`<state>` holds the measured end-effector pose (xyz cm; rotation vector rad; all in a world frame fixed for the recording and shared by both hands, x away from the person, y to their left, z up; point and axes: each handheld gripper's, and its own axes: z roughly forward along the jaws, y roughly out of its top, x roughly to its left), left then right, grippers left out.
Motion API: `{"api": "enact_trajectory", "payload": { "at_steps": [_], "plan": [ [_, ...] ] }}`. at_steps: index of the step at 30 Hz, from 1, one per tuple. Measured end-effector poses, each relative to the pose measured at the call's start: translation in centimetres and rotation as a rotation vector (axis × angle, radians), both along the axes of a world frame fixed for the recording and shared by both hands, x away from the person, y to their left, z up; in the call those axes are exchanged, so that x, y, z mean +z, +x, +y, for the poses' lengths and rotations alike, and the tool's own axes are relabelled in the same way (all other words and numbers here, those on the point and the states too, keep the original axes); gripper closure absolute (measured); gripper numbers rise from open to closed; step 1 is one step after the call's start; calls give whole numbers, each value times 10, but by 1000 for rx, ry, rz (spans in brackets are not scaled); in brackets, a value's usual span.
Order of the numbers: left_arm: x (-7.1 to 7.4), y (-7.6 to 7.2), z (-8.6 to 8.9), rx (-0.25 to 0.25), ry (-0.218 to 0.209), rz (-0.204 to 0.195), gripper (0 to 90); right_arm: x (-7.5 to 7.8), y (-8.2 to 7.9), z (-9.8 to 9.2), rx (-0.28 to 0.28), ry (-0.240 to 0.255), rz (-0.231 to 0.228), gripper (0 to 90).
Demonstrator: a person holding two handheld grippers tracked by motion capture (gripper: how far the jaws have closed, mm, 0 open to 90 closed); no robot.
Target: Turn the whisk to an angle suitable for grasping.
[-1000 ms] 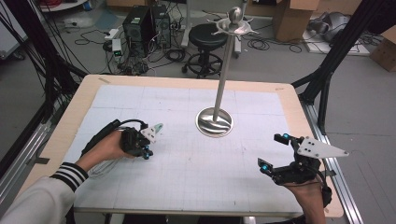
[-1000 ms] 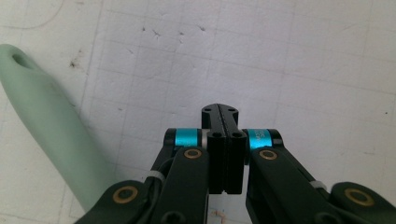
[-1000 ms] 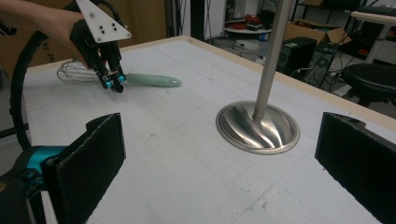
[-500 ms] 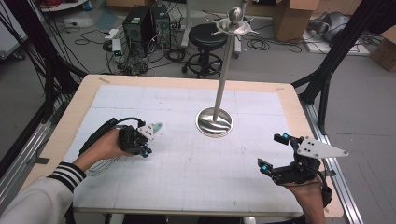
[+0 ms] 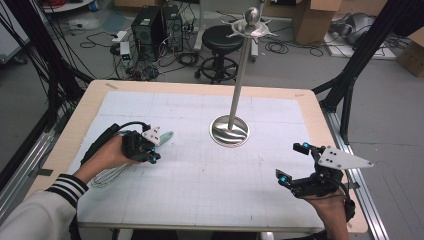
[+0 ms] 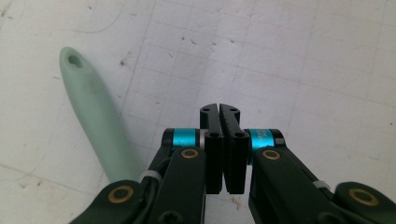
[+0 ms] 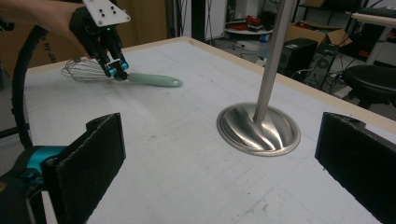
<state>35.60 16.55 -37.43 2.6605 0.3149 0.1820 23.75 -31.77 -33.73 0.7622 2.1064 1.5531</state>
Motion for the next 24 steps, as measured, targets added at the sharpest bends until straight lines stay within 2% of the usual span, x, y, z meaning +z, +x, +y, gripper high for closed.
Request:
{"api": "enact_trajectory", "payload": {
  "at_steps": [2, 6, 14, 17, 19, 24],
  "plan": [
    [1, 1, 1, 2, 2, -4, 827, 0, 0, 0, 1, -1, 3, 7],
    [2, 1, 2, 39, -18, -11, 735, 0, 1, 0, 1, -2, 0, 7],
    [10, 2, 4, 70, -30, -28, 615, 1, 0, -1, 1, 1, -5, 7],
    [14, 2, 5, 113, -42, -66, 479, 1, -1, -1, -3, 1, -1, 7],
    [15, 2, 7, 126, -67, -62, 434, 1, -1, -1, -2, 1, -4, 7],
    [17, 3, 8, 142, -75, -77, 307, 2, -1, -2, -4, 2, -4, 7]
  ]
}}
